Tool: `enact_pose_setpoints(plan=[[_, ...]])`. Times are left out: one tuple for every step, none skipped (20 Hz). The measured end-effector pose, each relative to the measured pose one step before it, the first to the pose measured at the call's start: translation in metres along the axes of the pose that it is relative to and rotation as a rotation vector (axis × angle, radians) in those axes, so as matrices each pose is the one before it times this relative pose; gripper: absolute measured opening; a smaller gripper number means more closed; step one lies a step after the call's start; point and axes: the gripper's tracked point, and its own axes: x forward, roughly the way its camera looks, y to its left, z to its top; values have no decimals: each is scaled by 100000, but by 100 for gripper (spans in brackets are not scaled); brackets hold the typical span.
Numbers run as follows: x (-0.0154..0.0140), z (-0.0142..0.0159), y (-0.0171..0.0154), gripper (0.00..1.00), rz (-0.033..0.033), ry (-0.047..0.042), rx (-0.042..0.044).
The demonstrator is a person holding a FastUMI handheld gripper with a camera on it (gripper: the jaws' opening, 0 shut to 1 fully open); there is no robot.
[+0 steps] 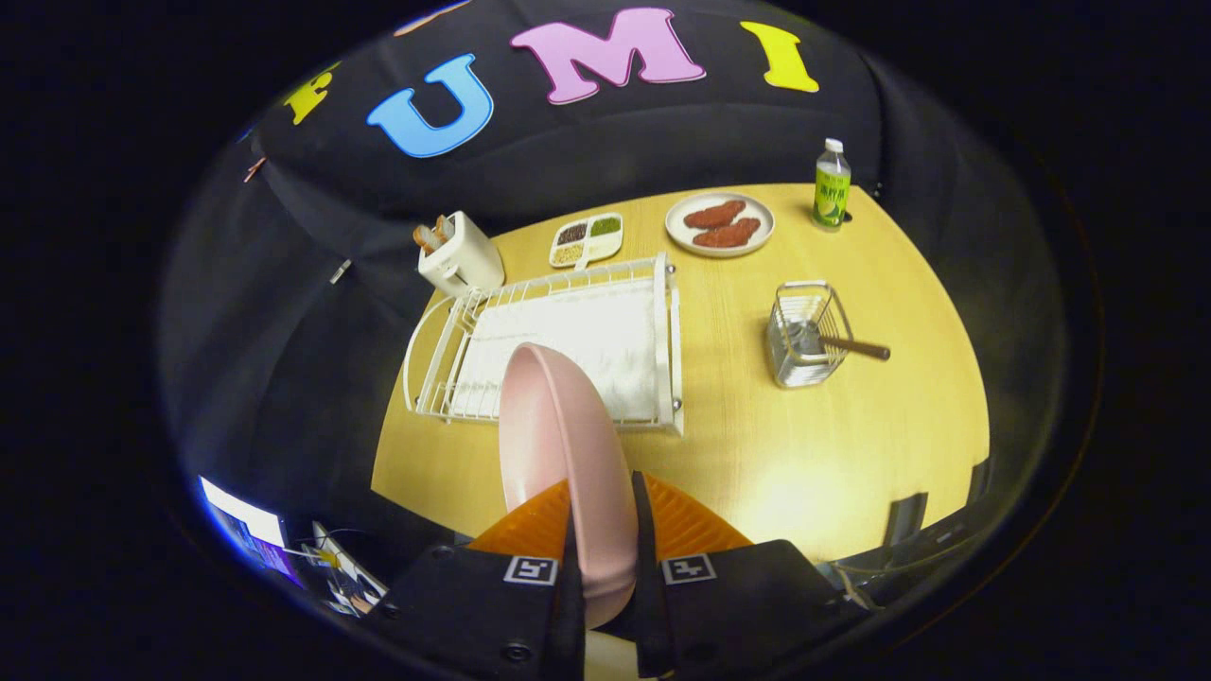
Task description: Take the plate from the dish rack, then take the spoon from the basket and place it into the plate.
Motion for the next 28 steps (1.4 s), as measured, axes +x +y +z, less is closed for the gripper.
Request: enact_pose_setpoints(plan=[[429,-1139,-84,25,857,1545,926],[530,-1049,-83,25,767,1246,364],[610,-939,-186,25,294,1179,66],[797,-1073,-371,25,-179,1725,416],[688,-728,-319,25,8,1211,1139],[869,-790,-291,25,166,1602,1860],[797,-701,-342,25,68,1341,1521],[786,-534,-420,25,-316,941,1219],[823,-422,-450,25,-504,512,614],[664,-422,-412,25,-280,695,1202],[703,-110,-252,25,514,262,2262],[664,145,-78,25,1213,364,3097],[567,128,126,25,1688,-172,3055],[605,295,68,25,1431,-424,2144],[555,169,-104,25,704,-187,1613],[618,61,-86,25,550,423,1222],[504,15,-146,25,144,389,470],[388,-131,-309,25,-440,67,-114],[325,-97,172,25,999,18,563],[320,173,62,25,843,-721,958],[211,256,51,25,908,-732,987],[563,-229,167,25,930,942,13],[135,-21,111,25,797,734,277],[105,-184,94,25,547,248,409],[172,-31,-25,25,466,649,787],[391,-222,21,26,458,989,766],[338,-220,-58,26,72,730,787],[-159,149,10,27,-123,223,830]])
